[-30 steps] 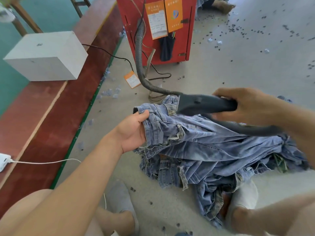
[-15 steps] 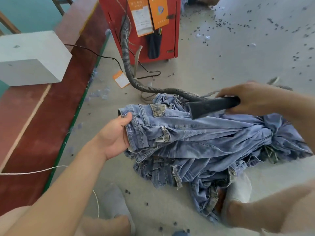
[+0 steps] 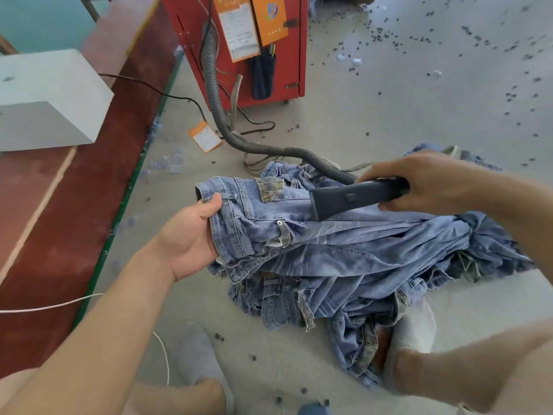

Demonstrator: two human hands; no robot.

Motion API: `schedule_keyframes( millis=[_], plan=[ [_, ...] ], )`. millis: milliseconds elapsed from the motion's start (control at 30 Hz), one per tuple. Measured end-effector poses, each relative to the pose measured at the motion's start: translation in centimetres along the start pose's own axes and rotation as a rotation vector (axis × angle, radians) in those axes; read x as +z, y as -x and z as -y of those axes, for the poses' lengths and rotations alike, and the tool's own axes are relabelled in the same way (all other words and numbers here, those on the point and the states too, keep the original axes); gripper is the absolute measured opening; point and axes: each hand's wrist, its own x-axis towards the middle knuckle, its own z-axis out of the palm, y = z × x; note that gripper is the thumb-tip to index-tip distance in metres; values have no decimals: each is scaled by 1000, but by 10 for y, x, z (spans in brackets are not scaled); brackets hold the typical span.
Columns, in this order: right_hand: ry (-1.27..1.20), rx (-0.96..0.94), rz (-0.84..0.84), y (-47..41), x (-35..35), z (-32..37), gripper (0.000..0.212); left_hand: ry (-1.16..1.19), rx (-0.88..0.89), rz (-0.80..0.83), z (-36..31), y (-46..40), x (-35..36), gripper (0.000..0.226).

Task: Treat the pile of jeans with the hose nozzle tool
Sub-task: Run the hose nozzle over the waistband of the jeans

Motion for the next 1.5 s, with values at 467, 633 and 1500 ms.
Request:
schedule_keyframes(
  millis=[467,633,1500],
  plan=[
    [-70,32,59,-3,-6,14,45,-46,68,16,1,1,2,47],
    [29,124,140,10,-24,-8,48,-75,127,-34,4,1,5,45],
    [-230,-30,-172,-3,-17,32,33,-43,112,-72,1,-2,8,45]
  ],
)
